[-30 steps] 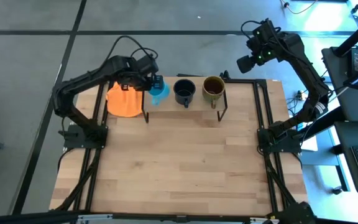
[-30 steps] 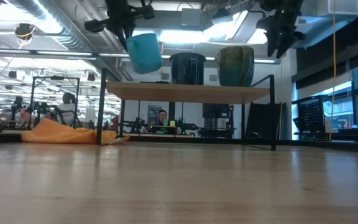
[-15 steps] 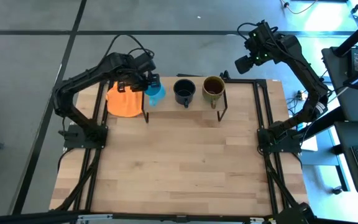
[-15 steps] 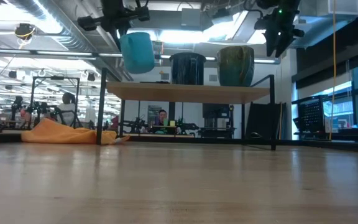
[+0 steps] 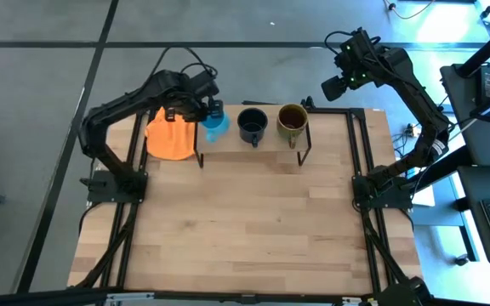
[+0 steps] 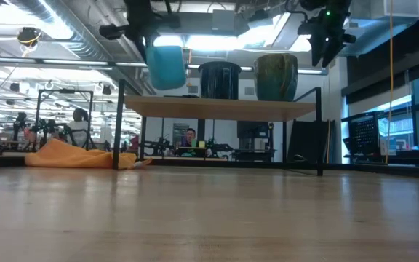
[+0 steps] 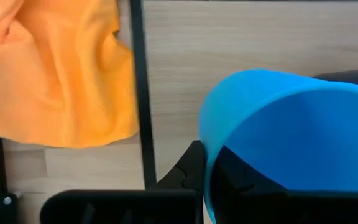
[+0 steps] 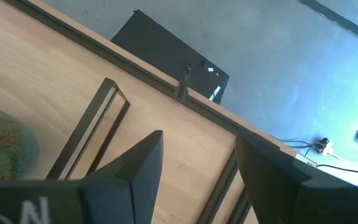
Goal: Stack small to large cups/mugs on shelf
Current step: Put the blue mug on the shelf
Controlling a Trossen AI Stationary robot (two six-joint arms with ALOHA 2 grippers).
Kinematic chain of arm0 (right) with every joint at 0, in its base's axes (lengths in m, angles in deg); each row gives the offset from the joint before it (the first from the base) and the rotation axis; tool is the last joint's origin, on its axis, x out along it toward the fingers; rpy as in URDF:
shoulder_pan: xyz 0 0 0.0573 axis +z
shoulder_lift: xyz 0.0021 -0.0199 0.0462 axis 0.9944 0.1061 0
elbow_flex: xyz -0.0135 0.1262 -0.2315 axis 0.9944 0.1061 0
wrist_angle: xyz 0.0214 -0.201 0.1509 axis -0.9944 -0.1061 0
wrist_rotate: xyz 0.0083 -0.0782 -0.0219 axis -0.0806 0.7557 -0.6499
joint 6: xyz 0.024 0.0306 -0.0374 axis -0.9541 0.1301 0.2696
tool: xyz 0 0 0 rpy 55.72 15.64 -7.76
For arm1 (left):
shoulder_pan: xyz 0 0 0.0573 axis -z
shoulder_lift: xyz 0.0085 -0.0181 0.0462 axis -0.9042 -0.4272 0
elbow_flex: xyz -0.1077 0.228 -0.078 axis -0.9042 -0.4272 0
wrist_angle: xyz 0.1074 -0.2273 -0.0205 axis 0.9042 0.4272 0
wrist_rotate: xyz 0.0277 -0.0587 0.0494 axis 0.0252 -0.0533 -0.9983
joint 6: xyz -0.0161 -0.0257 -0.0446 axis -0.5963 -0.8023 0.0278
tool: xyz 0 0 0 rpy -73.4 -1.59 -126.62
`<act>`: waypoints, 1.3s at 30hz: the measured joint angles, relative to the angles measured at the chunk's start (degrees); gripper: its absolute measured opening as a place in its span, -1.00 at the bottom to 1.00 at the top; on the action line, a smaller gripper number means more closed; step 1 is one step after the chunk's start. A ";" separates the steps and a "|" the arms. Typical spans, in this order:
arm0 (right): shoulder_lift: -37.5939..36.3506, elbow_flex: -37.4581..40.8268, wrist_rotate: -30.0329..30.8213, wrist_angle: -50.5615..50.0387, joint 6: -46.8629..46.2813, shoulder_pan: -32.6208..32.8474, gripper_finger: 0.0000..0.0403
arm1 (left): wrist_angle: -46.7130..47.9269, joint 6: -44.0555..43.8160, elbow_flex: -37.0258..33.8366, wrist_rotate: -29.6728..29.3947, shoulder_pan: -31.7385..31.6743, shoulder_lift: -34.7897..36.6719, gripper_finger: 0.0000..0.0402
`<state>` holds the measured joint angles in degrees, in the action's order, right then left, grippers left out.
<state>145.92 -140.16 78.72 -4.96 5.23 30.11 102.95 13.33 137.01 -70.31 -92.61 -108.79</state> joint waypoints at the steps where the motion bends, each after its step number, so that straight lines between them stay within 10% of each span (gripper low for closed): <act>1: 0.00 0.00 0.00 0.00 0.00 0.00 0.00 | -0.29 0.54 0.00 0.22 0.00 -0.55 -0.99; 39: 0.00 0.00 0.02 0.96 1.92 -0.01 0.00 | -0.27 -0.89 -0.09 4.99 -1.00 -3.92 -0.93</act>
<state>145.92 -140.16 78.74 -4.00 7.15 30.10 102.68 12.44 136.92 -65.33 -93.62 -112.71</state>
